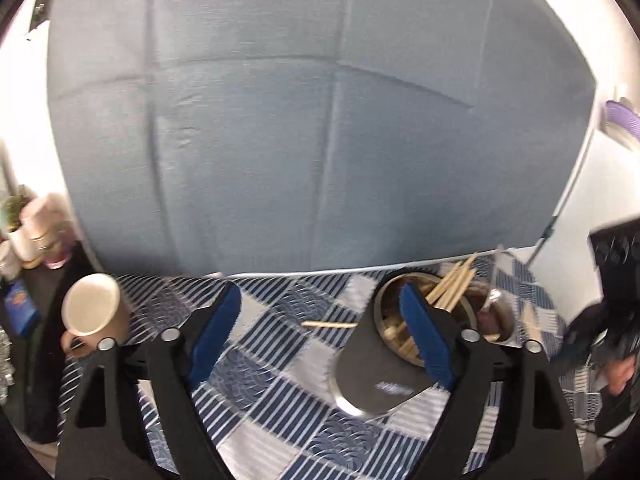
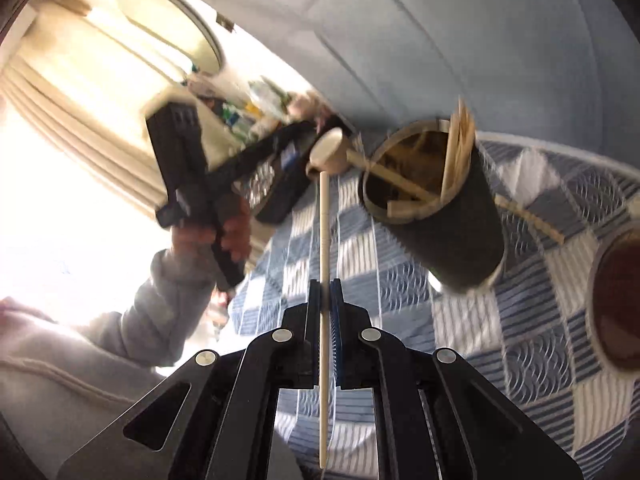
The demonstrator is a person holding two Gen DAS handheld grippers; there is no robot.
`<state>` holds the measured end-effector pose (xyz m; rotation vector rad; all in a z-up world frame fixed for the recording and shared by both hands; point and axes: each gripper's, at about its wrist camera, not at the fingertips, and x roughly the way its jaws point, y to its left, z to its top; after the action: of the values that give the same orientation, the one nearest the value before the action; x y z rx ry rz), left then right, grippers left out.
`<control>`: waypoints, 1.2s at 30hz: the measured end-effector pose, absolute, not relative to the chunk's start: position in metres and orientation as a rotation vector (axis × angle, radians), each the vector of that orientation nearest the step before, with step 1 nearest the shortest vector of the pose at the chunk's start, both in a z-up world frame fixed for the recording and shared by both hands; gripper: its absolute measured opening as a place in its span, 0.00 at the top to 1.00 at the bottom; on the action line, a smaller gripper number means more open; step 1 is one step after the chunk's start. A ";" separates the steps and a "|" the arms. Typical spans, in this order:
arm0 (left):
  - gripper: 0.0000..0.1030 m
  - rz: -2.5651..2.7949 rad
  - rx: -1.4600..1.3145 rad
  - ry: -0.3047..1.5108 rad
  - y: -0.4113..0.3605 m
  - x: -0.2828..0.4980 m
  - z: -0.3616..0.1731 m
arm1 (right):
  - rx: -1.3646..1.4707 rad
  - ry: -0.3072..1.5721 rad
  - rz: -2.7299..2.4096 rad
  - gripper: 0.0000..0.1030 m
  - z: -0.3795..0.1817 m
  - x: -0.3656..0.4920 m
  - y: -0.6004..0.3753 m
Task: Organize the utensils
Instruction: 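Carry the right tool's chopstick over the holder and open to drop it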
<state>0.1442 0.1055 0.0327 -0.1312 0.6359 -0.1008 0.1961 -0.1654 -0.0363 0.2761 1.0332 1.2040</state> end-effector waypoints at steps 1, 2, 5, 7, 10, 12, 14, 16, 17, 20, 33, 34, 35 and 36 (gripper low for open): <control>0.15 -0.086 -0.129 0.651 0.108 0.141 0.032 | 0.280 1.013 1.203 0.95 -0.031 0.198 -0.167; 0.15 -0.084 -0.129 0.662 0.111 0.138 0.032 | 0.285 0.975 1.197 0.95 -0.022 0.205 -0.166; 0.09 -0.067 -0.108 0.689 0.113 0.132 0.030 | 0.298 0.886 1.193 0.95 -0.006 0.222 -0.162; 0.07 -0.057 -0.092 0.712 0.114 0.128 0.026 | 0.284 0.820 1.185 0.95 0.008 0.231 -0.159; 0.06 -0.046 -0.078 0.751 0.113 0.125 0.020 | 0.278 0.715 1.167 0.95 0.028 0.245 -0.155; 0.06 -0.042 -0.062 0.772 0.112 0.122 0.016 | 0.273 0.657 1.140 0.95 0.037 0.254 -0.152; 0.06 -0.041 -0.047 0.791 0.111 0.119 0.012 | 0.279 0.604 1.116 0.95 0.044 0.261 -0.151; 0.06 -0.041 -0.032 0.809 0.108 0.117 0.010 | 0.296 0.576 1.090 0.95 0.044 0.269 -0.147; 0.06 -0.041 -0.027 0.816 0.107 0.116 0.008 | 0.291 0.577 1.076 0.95 0.041 0.272 -0.143; 0.06 -0.038 -0.016 0.836 0.104 0.115 0.007 | 0.271 0.627 1.043 0.95 0.025 0.278 -0.132; 0.06 -0.032 -0.033 0.874 0.104 0.112 0.000 | 0.251 0.646 1.014 0.95 0.015 0.259 -0.143; 0.06 -0.032 -0.041 0.873 0.103 0.112 0.000 | 0.250 0.634 1.010 0.95 0.018 0.257 -0.149; 0.06 -0.032 -0.050 0.868 0.103 0.111 0.001 | 0.247 0.627 1.012 0.95 0.022 0.255 -0.152; 0.06 -0.036 -0.056 0.865 0.102 0.111 0.001 | 0.240 0.619 1.003 0.95 0.025 0.253 -0.154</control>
<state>0.1107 0.1021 0.0013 -0.0562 0.8649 -0.0356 0.2534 -0.1541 0.0251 0.2402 0.6194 1.0033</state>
